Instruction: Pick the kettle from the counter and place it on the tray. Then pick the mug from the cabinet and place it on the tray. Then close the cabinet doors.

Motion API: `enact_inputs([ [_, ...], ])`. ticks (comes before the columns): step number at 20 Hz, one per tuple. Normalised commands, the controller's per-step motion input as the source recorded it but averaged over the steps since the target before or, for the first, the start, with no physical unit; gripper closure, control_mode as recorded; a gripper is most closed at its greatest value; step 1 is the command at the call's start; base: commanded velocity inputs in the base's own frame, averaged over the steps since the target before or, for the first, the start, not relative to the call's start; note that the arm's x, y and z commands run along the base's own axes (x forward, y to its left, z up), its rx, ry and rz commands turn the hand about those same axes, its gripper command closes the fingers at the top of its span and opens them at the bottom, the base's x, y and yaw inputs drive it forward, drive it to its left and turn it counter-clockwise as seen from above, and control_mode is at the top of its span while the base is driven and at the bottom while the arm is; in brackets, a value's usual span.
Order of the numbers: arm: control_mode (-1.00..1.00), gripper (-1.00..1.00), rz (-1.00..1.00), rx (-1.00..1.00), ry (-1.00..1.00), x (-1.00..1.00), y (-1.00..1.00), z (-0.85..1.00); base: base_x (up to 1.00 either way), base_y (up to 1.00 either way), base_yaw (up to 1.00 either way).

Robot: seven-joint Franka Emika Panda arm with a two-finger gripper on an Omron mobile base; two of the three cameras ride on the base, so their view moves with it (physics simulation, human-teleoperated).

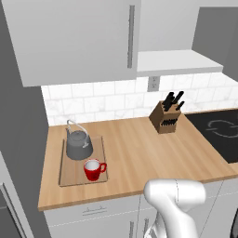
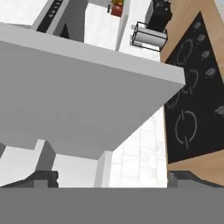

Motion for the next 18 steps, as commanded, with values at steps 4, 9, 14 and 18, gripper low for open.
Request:
enact_inputs([
  [4, -1.00, -1.00, -0.18, 0.00, -0.01, -0.45, -0.40, 0.00, 0.00, 0.00, 0.00],
  [9, -1.00, -1.00, -0.19, 0.00, -0.01, -0.25, -0.59, 0.07, 0.00, 0.00, 0.00],
  [14, -1.00, -1.00, -0.13, 0.00, 0.00, -0.18, -0.62, 0.02, 0.00, 0.00, 0.00],
  [18, -1.00, -1.00, 0.00, -0.05, -0.12, -0.59, -0.26, -0.04, 0.00, 0.00, 0.00],
])
